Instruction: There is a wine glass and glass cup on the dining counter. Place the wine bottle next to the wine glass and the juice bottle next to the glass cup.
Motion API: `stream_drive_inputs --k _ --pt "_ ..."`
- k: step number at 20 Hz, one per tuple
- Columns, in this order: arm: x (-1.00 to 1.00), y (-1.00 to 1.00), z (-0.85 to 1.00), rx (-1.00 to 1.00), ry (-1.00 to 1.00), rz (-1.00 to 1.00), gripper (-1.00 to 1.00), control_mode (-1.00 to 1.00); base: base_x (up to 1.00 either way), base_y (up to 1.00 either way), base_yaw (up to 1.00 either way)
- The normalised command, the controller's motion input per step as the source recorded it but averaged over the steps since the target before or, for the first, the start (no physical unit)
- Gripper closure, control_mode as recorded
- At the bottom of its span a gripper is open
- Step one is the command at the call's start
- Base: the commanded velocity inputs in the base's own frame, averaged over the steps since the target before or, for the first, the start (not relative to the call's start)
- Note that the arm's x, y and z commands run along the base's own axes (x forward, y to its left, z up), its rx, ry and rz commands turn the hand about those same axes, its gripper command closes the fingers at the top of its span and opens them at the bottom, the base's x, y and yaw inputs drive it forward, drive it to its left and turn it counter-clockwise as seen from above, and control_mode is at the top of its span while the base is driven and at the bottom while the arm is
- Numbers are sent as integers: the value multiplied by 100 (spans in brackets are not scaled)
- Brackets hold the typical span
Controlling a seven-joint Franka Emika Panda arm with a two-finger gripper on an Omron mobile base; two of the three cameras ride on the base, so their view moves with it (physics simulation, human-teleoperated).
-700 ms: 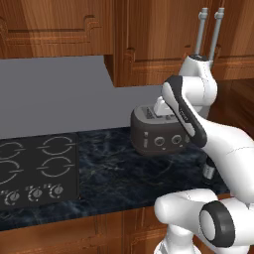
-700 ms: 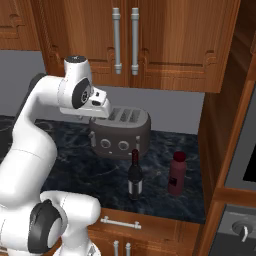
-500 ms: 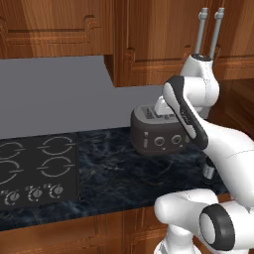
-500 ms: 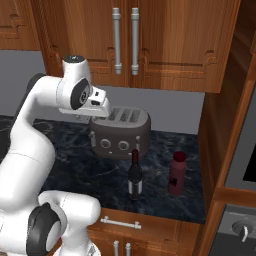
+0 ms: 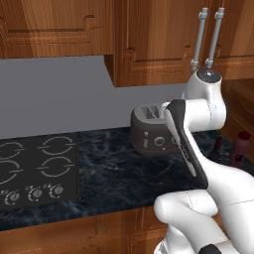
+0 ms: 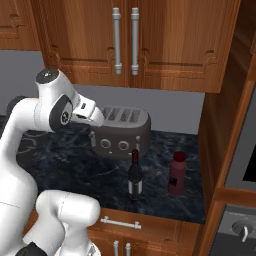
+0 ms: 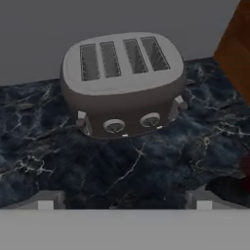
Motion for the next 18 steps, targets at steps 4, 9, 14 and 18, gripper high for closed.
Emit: stream_drive_inputs --k 4,9,14,18 --pt "-32 -6 -6 -1 -2 -64 -100 -100 0 0 0" --pt "-35 -2 -9 0 -1 -67 -100 -100 0 0 0" --pt "-38 -5 -13 0 -3 -62 -100 -100 0 0 0" --pt "-38 -21 -21 0 -7 -41 -100 -100 0 0 0"
